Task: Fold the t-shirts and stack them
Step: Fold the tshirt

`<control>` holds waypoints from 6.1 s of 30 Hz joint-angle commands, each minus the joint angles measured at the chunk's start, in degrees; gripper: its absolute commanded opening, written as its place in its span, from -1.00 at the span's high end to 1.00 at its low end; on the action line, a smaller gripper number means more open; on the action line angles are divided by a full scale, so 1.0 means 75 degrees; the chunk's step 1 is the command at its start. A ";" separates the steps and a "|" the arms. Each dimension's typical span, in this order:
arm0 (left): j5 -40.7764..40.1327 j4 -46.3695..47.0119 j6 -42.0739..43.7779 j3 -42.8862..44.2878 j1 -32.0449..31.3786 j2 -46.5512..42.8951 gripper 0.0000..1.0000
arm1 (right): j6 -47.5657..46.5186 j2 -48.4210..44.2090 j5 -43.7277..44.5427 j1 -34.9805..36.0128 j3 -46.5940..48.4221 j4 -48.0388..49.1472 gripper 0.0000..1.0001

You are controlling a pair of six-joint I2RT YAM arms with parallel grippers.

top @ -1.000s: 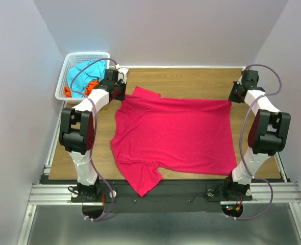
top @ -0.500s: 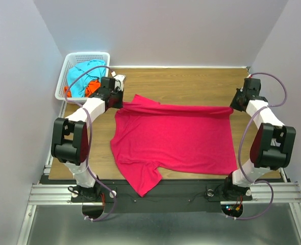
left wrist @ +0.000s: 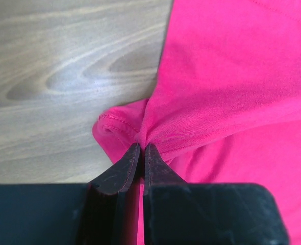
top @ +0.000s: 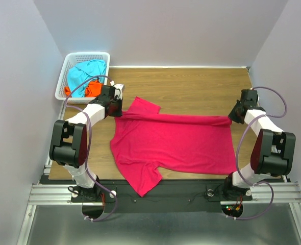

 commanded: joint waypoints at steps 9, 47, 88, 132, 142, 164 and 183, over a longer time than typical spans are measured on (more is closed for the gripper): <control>-0.0098 0.0394 -0.0528 -0.0429 0.0016 -0.0013 0.79 | 0.0786 0.0257 0.0510 -0.0033 -0.0550 0.0392 0.98; 0.0616 0.0675 -0.0259 0.3027 -0.0394 0.2435 -0.68 | 0.1383 0.4205 -0.4071 0.4325 0.4429 0.1505 0.13; 0.0769 0.0535 -0.0458 0.3379 -0.0687 0.3468 1.00 | 0.2053 0.5414 -0.3521 0.4971 0.4933 0.1869 0.93; 0.2386 0.0136 -0.2321 -0.2937 -0.0898 -0.3270 1.00 | 0.0365 0.2519 -0.4130 0.6025 0.1781 0.1049 0.96; 0.2421 0.0054 -0.2778 -0.3265 -0.0968 -0.3564 1.00 | 0.0224 0.2414 -0.4001 0.6108 0.1477 0.0908 0.92; -0.0260 -0.0333 -0.2427 -0.2423 -0.0957 -0.3671 -0.25 | -0.0479 0.1686 -0.3767 0.6283 0.1932 0.0087 0.09; -0.1317 0.0826 -0.1829 -0.0663 -0.0477 -0.0130 0.55 | -0.1006 0.3490 -0.3872 0.7092 0.3820 -0.0006 0.02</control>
